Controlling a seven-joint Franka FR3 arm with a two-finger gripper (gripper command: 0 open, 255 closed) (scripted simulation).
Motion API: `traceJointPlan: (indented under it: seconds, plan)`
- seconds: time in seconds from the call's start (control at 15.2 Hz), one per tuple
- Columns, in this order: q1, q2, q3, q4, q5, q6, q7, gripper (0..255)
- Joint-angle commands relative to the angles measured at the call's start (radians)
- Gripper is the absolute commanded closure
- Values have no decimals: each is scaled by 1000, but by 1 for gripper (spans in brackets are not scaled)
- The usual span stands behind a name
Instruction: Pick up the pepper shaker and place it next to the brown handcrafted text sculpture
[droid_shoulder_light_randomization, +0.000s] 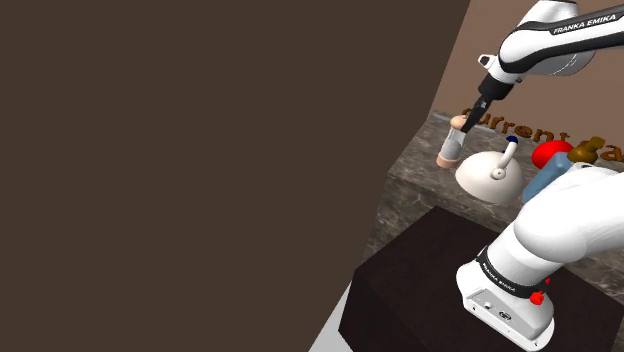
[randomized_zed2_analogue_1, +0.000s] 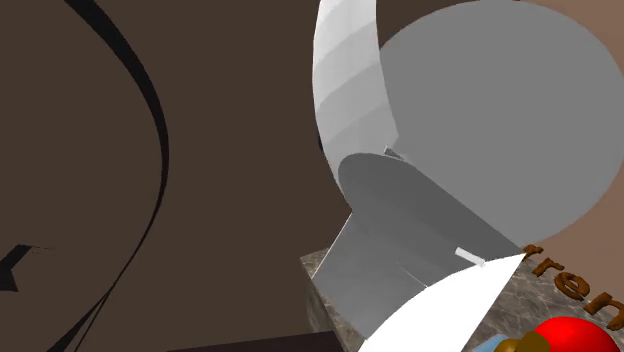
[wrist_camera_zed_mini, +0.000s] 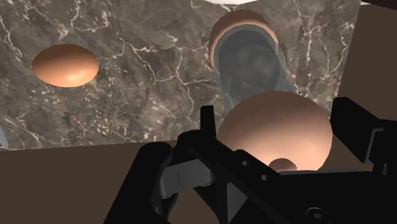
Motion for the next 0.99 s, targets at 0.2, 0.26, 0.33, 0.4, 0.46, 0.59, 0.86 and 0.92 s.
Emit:
traceJointPlan:
  seconds: [0.2, 0.26, 0.33, 0.4, 0.46, 0.59, 0.86, 0.92]
  plan:
    - [-3, -30, 28, 48, 6, -78, 10, 255]
    - [-4, -35, 33, 58, 8, -92, 11, 255]
    - [-4, -39, 37, 68, 9, -107, 13, 255]
    - [-4, -44, 42, 78, 11, -122, 14, 255]
    - [-4, -47, 47, 89, 13, -136, 15, 255]
    - [-3, -54, 56, 110, 17, -164, 18, 255]
    - [-1, -65, 72, 156, 25, -220, 22, 255]
    - [-1, -67, 76, 167, 27, -234, 23, 255]
